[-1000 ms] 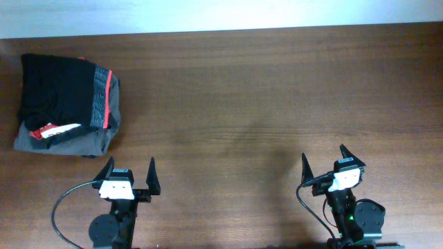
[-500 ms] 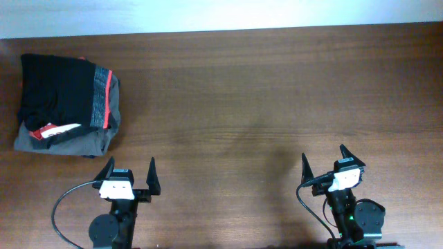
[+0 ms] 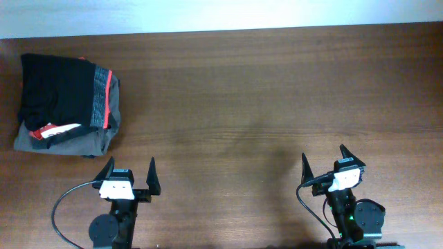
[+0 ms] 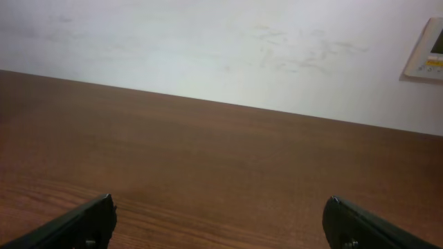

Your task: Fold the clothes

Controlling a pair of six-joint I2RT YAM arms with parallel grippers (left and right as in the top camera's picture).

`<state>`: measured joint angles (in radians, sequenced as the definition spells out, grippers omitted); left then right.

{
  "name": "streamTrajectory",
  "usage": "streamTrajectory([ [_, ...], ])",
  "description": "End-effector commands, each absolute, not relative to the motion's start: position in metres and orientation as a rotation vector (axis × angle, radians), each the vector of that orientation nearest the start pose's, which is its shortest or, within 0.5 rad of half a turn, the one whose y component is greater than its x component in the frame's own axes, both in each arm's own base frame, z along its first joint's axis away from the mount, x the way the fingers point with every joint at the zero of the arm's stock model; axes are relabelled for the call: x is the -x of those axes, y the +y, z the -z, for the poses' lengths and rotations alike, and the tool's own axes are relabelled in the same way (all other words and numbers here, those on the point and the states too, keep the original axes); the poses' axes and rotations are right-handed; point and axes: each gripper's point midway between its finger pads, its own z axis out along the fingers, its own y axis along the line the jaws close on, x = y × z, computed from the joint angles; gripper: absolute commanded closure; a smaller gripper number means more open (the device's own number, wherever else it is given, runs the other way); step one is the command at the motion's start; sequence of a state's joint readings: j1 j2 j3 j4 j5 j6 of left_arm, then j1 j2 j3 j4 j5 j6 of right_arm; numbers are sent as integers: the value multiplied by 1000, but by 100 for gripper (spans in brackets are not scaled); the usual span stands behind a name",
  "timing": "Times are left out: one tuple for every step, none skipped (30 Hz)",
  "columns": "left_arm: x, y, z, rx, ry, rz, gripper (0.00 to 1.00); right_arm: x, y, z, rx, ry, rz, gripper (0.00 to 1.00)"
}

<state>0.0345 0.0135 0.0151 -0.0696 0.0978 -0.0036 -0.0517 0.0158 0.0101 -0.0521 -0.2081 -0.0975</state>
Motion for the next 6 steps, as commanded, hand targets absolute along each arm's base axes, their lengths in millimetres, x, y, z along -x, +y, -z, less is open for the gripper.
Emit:
streamTrajectory([
  [-246,-11,-160,-53,1636,71,1,-244,25,-161,205,1614,-64,1],
  [-246,-11,-160,-53,1635,71,1,-244,25,-161,205,1614,-64,1],
  [-246,-11,-160,-53,1635,71,1,-244,25,-161,205,1614,-64,1],
  [-246,-11,-160,-53,1636,71,1,-244,25,-161,205,1614,-64,1],
  [-246,-11,-160,-53,1635,71,1,-244,25,-161,205,1614,-64,1],
  [-246,-11,-160,-53,1636,71,1,-244,25,-161,205,1614,-64,1],
])
